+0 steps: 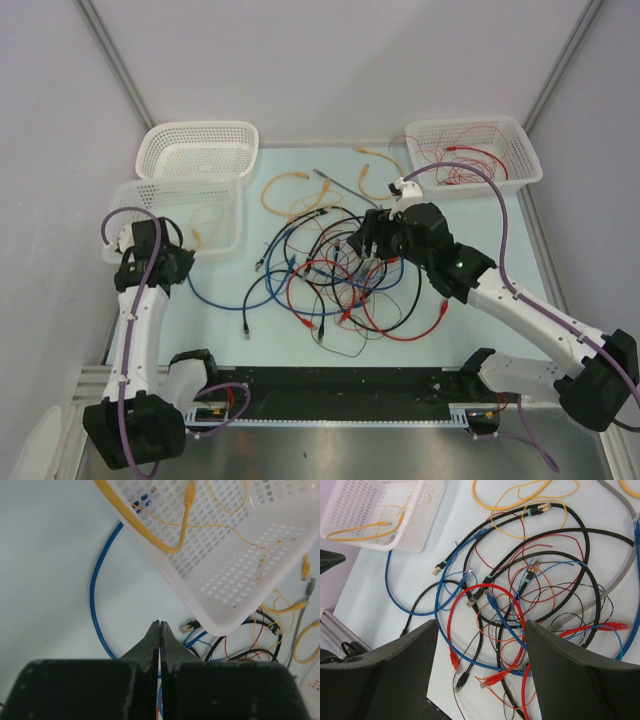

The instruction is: Untangle the cables

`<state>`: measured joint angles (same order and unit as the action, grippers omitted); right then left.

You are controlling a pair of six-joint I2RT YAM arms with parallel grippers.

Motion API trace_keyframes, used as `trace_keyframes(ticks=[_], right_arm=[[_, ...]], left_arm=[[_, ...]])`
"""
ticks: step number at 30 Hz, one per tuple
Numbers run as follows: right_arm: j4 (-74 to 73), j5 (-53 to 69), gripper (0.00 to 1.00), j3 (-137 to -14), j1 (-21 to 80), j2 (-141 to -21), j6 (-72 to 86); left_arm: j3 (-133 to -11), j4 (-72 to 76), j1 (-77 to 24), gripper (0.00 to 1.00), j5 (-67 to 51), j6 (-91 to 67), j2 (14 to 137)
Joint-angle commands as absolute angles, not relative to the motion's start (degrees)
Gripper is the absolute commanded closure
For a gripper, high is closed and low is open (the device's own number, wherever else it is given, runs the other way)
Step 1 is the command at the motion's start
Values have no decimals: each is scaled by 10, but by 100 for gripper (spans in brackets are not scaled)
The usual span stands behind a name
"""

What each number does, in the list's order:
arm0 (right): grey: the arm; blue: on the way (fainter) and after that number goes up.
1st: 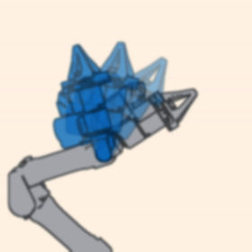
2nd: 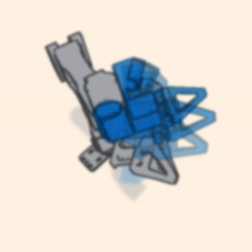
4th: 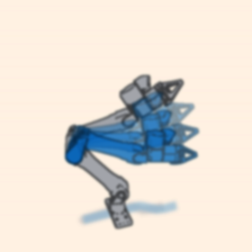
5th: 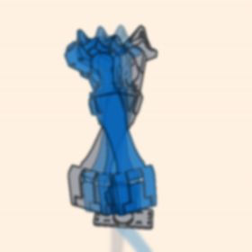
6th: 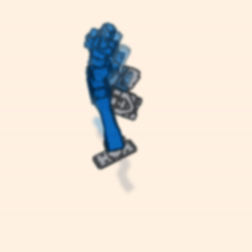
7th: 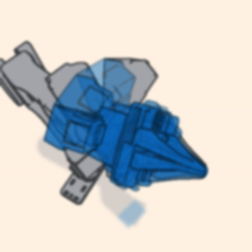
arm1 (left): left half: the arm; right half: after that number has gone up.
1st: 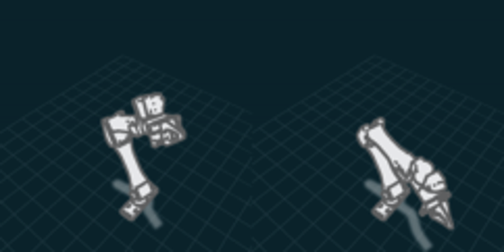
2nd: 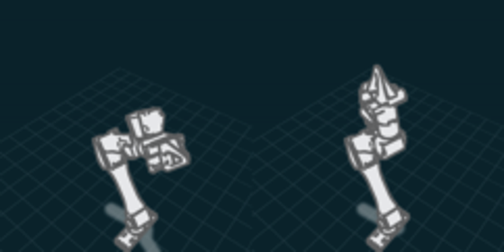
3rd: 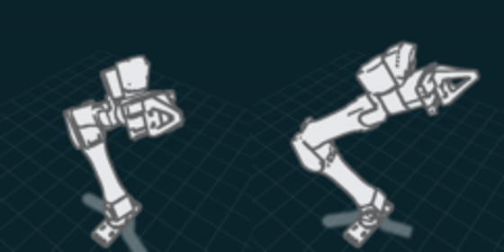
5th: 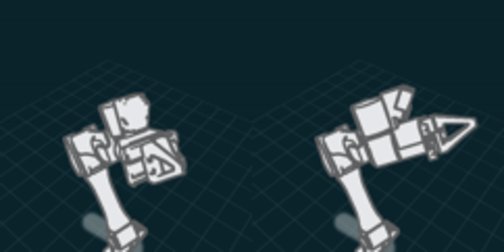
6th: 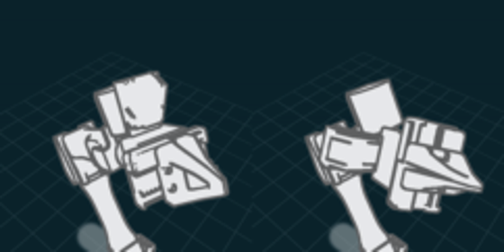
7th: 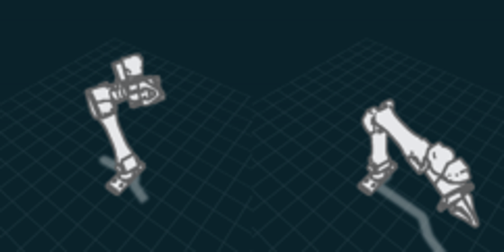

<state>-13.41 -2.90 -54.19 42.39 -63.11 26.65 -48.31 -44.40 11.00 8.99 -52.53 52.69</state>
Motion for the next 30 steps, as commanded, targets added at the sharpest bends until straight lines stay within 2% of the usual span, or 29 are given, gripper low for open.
trace_keyframes(ticks=[1, 12, 24, 30], right_arm=[[-101, -7, 26, -539, 418, -650, 260], [-111, -7, 26, -539, 405, -644, 262], [-113, -6, 26, -538, 404, -653, 261], [-111, 12, 26, -538, 403, -655, 264]], left_arm=[[-472, -432, 118, 100, 82, -543, 540], [-520, -398, 247, 100, 56, -513, 668], [-622, -388, 260, 100, 11, -512, 742], [-613, -331, 264, 100, 4, -516, 773]])
